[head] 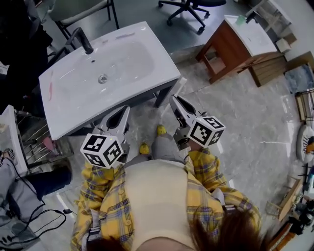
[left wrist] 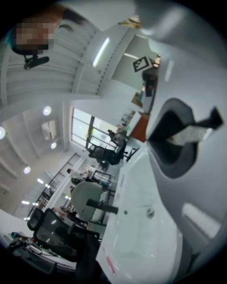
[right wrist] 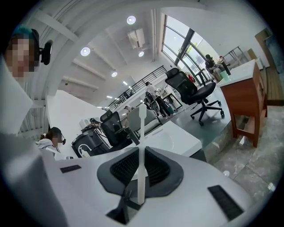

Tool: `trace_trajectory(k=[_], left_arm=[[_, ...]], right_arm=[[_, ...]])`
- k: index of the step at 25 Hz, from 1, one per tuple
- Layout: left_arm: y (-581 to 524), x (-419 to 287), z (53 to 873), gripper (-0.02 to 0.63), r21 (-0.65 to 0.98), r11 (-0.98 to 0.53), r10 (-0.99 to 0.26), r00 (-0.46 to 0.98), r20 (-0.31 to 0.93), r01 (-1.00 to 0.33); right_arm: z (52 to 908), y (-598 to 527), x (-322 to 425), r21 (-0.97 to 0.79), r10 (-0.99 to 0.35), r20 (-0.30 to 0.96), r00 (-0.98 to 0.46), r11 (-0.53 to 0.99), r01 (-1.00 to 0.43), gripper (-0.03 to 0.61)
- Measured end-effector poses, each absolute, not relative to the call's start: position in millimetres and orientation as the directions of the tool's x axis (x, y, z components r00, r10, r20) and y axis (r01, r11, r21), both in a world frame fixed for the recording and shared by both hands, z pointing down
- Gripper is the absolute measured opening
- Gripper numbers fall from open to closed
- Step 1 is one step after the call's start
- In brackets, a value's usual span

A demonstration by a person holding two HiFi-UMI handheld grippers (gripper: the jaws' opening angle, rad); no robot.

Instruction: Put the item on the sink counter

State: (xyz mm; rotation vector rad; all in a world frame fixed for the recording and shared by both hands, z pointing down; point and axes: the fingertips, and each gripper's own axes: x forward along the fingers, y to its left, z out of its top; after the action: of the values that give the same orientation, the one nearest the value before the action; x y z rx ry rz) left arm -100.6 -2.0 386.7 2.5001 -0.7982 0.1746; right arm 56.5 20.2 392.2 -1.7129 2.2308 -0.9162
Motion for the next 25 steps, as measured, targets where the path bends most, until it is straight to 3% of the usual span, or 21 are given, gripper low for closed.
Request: trace_trajectory(k=[25], left_arm=[[-117.0, -45.9, 407.0, 0.006, 0.478, -0.519, -0.670, 0.684, 0.287, -0.709]], right_arm=[[419.1, -147.3, 116.0, -0.581, -0.776, 0.327, -0.540, 0.286, -0.762, 0.044]])
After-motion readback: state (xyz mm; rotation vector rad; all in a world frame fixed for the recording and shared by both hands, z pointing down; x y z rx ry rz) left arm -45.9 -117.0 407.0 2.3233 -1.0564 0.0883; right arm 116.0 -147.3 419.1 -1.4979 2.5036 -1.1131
